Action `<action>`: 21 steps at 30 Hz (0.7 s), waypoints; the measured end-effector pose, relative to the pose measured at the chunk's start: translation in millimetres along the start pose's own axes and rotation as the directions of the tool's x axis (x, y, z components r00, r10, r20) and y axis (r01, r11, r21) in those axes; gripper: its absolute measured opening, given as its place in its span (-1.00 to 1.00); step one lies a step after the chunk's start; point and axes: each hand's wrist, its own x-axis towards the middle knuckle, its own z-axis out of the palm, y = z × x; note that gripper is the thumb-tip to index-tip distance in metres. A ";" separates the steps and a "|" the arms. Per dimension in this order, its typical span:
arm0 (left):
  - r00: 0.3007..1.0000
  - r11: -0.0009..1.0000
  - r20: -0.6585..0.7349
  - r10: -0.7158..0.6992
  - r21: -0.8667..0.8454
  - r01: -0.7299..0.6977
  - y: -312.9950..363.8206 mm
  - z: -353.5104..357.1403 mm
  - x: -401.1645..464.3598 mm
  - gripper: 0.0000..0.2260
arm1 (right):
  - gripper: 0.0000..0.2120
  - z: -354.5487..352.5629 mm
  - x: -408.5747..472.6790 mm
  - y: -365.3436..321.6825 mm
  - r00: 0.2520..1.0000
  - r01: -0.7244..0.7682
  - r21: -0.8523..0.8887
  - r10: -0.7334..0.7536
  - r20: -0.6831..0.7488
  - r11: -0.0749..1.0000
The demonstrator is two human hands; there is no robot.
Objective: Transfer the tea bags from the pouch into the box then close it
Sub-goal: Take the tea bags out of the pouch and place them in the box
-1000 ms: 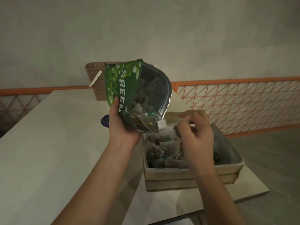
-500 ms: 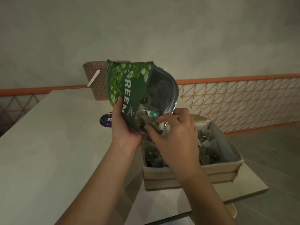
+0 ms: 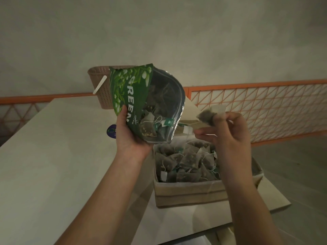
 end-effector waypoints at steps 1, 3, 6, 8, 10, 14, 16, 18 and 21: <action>1.000 1.000 0.004 -0.002 -0.002 0.002 -0.9 -0.1 0.2 -0.56 | -0.94 -2.5 1.0 -0.1 1.000 0.004 -0.010 -0.004 0.003 1.000; 1.000 1.000 0.015 -0.003 -0.009 0.003 -2.4 -0.3 1.6 -0.55 | -0.91 -6.3 1.9 4.1 0.999 0.020 -0.108 -0.017 0.034 0.994; 1.000 1.000 0.029 -0.013 -0.014 0.013 -2.5 -0.8 4.0 -0.54 | -0.92 -10.2 0.6 12.1 0.998 0.054 -0.177 -0.052 0.020 0.983; 0.999 1.000 0.028 -0.023 -0.018 0.024 -1.6 -2.4 5.1 -0.53 | -0.93 -12.8 0.2 12.0 0.995 0.070 -0.118 -0.077 -0.056 0.991; 0.999 1.000 0.028 -0.026 -0.014 0.026 -0.6 -3.1 4.5 -0.53 | -0.90 -18.0 1.4 11.8 0.993 0.076 -0.107 -0.085 -0.080 0.991; 1.000 1.000 0.020 -0.011 0.011 0.011 -0.6 0.4 1.7 -0.53 | -0.90 -27.4 7.0 20.0 0.992 0.018 -0.409 0.034 0.119 0.912; 1.000 1.000 0.013 -0.003 0.014 0.003 -0.7 2.4 0.0 -0.53 | -0.82 -28.8 7.7 25.9 0.988 0.031 -0.530 0.056 0.147 0.847; 1.000 1.000 0.008 -0.003 0.025 0.003 -0.8 3.0 -1.1 -0.52 | -0.73 -28.5 7.1 28.8 0.993 0.058 -0.582 0.014 0.119 0.811; 1.000 0.999 0.003 -0.006 0.032 0.005 -0.5 3.8 -2.7 -0.53 | -0.66 -23.8 4.6 28.3 0.996 0.085 -0.614 -0.044 0.082 0.785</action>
